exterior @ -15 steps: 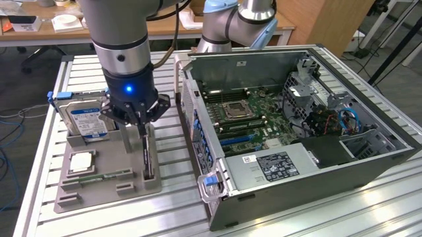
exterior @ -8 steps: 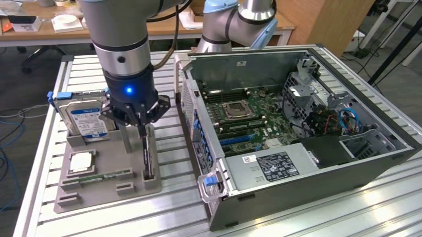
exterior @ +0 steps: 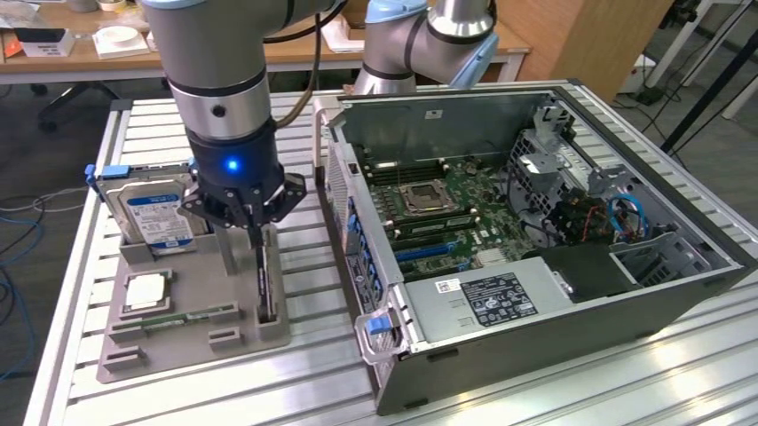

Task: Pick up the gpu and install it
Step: 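Pick up the gpu and move the gpu toward the slot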

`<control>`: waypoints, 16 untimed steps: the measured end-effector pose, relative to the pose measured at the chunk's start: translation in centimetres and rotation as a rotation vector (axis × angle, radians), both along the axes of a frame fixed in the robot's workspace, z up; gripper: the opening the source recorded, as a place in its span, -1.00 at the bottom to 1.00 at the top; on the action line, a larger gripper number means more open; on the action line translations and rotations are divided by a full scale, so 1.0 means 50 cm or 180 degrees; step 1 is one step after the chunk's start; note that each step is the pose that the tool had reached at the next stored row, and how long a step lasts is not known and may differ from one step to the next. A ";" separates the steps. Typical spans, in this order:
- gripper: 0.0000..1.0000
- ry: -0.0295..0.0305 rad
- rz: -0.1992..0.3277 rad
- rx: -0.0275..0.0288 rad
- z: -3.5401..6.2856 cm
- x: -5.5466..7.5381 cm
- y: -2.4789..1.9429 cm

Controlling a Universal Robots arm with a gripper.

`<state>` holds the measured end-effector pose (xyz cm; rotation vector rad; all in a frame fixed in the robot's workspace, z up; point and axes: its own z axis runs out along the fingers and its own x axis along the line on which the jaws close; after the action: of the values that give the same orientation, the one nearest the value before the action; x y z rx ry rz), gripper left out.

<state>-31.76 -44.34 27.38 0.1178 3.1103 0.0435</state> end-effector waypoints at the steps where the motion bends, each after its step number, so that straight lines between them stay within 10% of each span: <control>1: -0.79 0.0000 0.0000 0.0000 -0.001 0.000 0.0000; 16: -0.79 0.0000 0.0000 0.0000 -0.015 0.000 0.0000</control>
<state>-31.76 -44.34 26.61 0.1178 3.1104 0.0436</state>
